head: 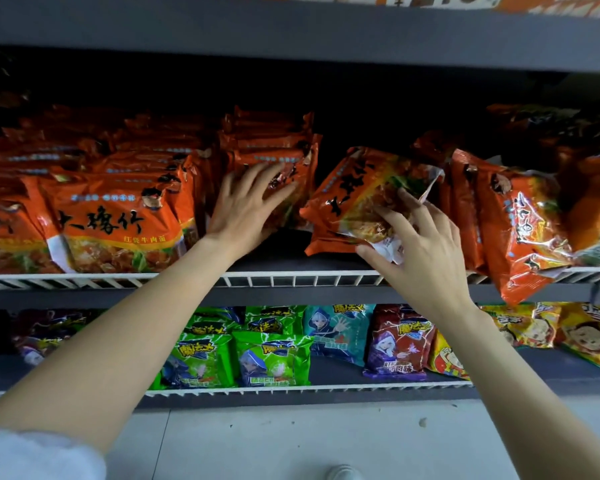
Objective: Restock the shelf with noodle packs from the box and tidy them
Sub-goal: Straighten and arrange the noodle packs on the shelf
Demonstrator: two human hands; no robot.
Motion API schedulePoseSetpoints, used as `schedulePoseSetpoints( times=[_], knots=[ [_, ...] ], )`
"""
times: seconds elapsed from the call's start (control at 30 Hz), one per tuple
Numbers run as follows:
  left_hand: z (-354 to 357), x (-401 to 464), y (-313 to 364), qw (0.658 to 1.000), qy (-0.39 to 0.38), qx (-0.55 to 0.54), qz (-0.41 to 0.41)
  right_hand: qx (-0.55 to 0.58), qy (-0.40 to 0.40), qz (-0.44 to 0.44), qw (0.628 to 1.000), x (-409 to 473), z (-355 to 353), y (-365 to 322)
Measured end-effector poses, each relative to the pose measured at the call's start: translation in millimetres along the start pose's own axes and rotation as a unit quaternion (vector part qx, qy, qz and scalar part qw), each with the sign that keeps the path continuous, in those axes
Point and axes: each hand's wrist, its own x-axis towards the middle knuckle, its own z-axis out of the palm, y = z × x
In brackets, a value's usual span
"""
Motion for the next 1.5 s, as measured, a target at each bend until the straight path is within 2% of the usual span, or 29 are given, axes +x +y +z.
schedulePoseSetpoints(
  times=[0.13, 0.3, 0.47, 0.67, 0.77, 0.83, 0.93, 1.0, 1.07, 1.13, 1.23, 1.3, 1.4, 1.5],
  knots=[
    [-9, -3, -3, 0.998, -0.023, -0.056, 0.014, 0.017, 0.018, 0.031, 0.999, 7, -2, -11],
    [-24, -13, -8, 0.995, -0.030, -0.085, -0.044, 0.069, 0.057, 0.055, 0.995, 9, -5, -22],
    [-20, -16, 3, 0.993, 0.027, -0.043, -0.107, 0.103, 0.057, 0.099, 0.988, -4, -4, -29],
    [-11, 6, 6, 0.996, 0.037, -0.019, -0.074, 0.139, 0.043, 0.156, 0.977, 0, -6, -27],
    [-13, 4, 10, 0.996, 0.028, -0.074, -0.047, 0.146, 0.037, 0.194, 0.969, 8, -7, -21],
    [-16, -1, 16, 0.982, 0.029, -0.170, -0.071, 0.125, 0.027, 0.208, 0.970, 13, -10, -16],
    [-32, -6, 34, 0.929, 0.073, -0.314, -0.181, 0.095, -0.006, 0.208, 0.973, 23, -16, -8],
    [-46, -5, 47, 0.890, 0.016, -0.391, -0.235, 0.119, -0.030, 0.205, 0.971, 32, -21, -5],
    [-53, -4, 57, 0.889, -0.027, -0.401, -0.218, 0.136, -0.051, 0.204, 0.968, 41, -24, -2],
    [-54, -2, 61, 0.897, -0.030, -0.393, -0.200, 0.129, -0.073, 0.194, 0.970, 49, -26, 0],
    [-40, 6, 45, 0.938, 0.013, -0.288, -0.192, 0.104, -0.118, 0.177, 0.972, 59, -28, 1],
    [-32, 11, 31, 0.954, 0.043, -0.248, -0.162, 0.095, -0.149, 0.171, 0.969, 65, -32, 2],
    [-22, 7, 17, 0.949, 0.068, -0.279, -0.126, 0.116, -0.141, 0.162, 0.970, 69, -42, 2],
    [-21, -3, 8, 0.928, 0.111, -0.340, -0.109, 0.242, -0.092, 0.185, 0.948, 69, -47, -1]
  ],
)
